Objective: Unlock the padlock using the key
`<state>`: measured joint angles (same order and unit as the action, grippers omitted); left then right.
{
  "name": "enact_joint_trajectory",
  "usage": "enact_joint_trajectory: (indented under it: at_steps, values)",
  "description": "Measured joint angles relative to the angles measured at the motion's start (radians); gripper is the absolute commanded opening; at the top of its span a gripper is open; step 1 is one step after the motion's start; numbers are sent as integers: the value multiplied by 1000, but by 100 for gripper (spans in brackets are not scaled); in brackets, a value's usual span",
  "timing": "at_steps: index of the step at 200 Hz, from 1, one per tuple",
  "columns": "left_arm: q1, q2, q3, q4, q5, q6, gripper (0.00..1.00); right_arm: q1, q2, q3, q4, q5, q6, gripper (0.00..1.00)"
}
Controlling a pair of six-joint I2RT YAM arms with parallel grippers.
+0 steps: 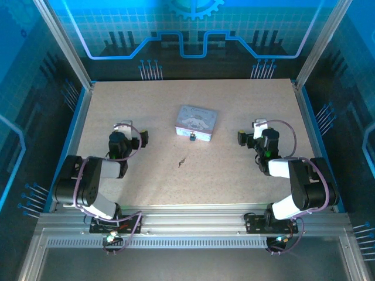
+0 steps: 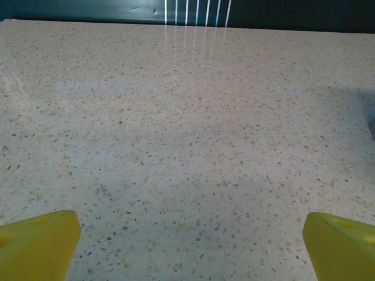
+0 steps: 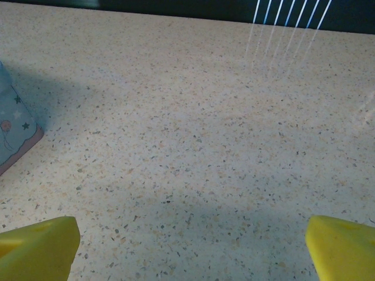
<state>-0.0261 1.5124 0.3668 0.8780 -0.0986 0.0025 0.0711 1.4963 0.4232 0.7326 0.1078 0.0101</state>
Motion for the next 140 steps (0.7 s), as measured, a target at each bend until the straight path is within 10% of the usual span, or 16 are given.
enact_joint_trajectory:
  at_steps: [73, 140]
  values:
    - [-40, -438, 197, -595, 114, -135, 80, 16, -162, 298, -510, -17, 121, 94]
    - [-419, -333, 373, -1089, 165, -185, 59, 335, -258, 303, -820, -33, 285, 86]
